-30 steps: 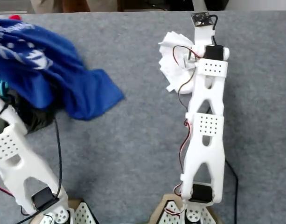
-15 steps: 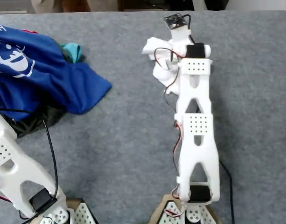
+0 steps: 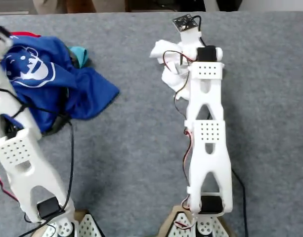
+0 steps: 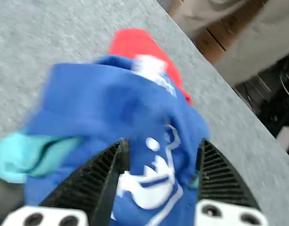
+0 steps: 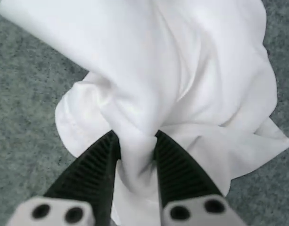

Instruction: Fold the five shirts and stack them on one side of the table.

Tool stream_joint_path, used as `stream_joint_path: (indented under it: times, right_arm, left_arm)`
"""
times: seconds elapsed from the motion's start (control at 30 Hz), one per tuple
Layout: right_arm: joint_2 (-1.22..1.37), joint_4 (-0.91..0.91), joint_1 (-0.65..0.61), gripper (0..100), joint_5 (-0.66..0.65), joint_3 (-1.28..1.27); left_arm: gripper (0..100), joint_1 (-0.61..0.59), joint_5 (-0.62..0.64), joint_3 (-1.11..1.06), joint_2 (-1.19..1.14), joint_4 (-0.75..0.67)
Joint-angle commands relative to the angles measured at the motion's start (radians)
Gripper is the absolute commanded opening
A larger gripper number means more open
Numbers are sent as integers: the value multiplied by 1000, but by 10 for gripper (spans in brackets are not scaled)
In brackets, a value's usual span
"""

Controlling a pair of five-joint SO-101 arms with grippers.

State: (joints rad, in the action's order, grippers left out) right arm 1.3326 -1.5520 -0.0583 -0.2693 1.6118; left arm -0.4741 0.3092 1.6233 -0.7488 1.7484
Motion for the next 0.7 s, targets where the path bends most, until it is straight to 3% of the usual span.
stream_joint_path:
  times: [0.0, 0.17, 0.3, 0.4, 0.67]
  right_arm:
    - [-5, -3, -31, 5, -9, 54]
    - [-7, 0, -31, 5, -9, 54]
    - [-7, 0, -31, 5, -9, 54]
    - [-7, 0, -31, 5, -9, 54]
    - [-7, -2, -31, 5, -9, 54]
  left_arm:
    - [217, 135, 3, 26, 15, 14]
    - [207, 362, -199, -218, 16, 15]
    - [182, 420, -229, -529, 1, 2]
    - [182, 347, -221, -655, -36, -81]
    - [178, 55, -153, -646, -240, -281]
